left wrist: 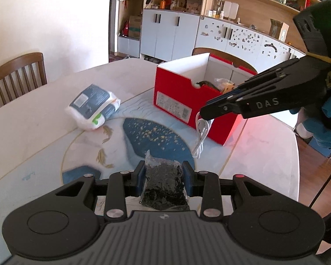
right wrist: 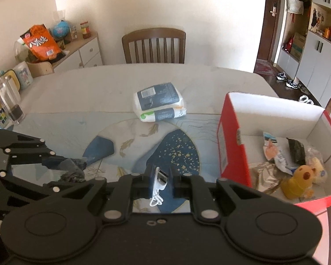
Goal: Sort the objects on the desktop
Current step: 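Carry the dark snack bag and white cable over the red box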
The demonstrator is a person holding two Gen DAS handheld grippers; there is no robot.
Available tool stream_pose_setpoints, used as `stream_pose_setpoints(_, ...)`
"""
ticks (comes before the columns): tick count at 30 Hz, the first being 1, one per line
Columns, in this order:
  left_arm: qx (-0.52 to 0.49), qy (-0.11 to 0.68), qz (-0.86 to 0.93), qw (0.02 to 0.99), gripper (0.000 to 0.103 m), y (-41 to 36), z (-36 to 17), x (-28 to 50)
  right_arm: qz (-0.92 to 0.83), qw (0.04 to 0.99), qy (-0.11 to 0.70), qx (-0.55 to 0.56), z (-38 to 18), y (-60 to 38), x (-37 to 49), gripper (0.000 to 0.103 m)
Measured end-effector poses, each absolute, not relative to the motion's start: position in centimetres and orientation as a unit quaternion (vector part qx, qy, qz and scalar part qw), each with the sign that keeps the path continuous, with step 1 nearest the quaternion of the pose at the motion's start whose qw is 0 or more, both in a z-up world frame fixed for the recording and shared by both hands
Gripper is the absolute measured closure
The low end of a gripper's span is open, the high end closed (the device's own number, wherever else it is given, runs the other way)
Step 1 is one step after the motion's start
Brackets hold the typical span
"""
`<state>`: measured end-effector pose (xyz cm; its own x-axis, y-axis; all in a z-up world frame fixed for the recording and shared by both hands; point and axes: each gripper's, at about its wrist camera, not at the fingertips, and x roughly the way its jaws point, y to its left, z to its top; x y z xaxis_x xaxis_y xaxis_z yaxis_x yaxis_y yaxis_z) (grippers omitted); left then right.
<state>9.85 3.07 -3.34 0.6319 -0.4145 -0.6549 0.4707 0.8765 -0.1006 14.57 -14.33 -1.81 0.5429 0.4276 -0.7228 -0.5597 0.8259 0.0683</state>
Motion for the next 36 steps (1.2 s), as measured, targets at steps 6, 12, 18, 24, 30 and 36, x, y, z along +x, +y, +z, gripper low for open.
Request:
stream_pose_setpoints(6,0.04,0.35,-0.251,0.902,0.07,1.6,-1.4,10.4,0.281,0.884,0.365,-0.079,0.9,-16.3,14.5,0.09)
stream_pose_setpoints(12,0.049,0.343,-0.263,0.9,0.07,-0.5,0.3,11.1,0.277,0.894,0.345,-0.073,3.3,-18.4,15.1,0.09)
stream_pose_setpoints(18,0.056,0.336,-0.27,0.9,0.07,-3.1,2.1,12.2,0.269,0.904,0.322,-0.081,5.0,-20.7,15.9,0.09)
stream_pose_setpoints(24,0.062,0.33,-0.278,0.9,0.07,-6.1,3.2,14.0,0.256,0.911,0.311,-0.083,5.6,-23.4,17.2,0.09)
stream_pose_setpoints(30,0.066,0.328,-0.282,0.899,0.07,-9.3,3.5,15.9,0.245,0.914,0.312,-0.083,5.1,-26.4,18.9,0.09)
stream_pose_setpoints(36,0.072,0.329,-0.283,0.898,0.07,-12.4,3.5,18.1,0.245,0.909,0.328,-0.082,3.9,-28.7,20.6,0.09)
